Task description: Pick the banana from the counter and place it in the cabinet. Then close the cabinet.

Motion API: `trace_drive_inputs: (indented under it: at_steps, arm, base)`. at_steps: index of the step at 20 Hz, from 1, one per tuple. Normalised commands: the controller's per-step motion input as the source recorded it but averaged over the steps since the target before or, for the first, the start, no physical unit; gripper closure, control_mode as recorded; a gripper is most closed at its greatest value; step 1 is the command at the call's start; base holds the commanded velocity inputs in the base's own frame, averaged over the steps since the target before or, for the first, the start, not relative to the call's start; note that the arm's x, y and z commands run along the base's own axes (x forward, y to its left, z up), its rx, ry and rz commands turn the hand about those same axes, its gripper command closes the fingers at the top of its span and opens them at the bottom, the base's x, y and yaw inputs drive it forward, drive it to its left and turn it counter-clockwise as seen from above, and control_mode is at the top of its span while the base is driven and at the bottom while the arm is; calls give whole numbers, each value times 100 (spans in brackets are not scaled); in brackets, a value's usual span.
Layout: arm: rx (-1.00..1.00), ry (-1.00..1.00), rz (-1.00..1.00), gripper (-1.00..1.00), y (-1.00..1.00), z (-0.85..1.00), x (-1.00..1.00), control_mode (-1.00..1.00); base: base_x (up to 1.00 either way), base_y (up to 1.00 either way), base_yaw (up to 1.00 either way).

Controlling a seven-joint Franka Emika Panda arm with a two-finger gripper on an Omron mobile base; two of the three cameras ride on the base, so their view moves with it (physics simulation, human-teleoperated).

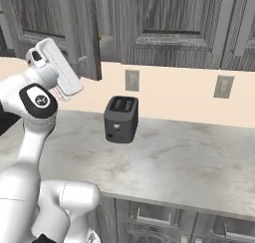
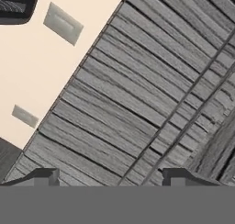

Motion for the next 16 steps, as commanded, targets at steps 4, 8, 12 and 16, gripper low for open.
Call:
trace_drive_inputs:
  at_steps: [4, 8, 12, 16]
  arm:
    - [-12, 16, 10, -100, -36, 15, 79, -100]
    - [-10, 15, 12, -100, -38, 6, 78, -100]
    - [-8, 17, 19, -100, -27, 0, 73, -100]
    - [-9, 20, 25, -100, -22, 0, 53, -100]
  base:
    - [0, 0, 0]
    - [0, 0, 0]
    - [0, 0, 0]
    - [0, 0, 0]
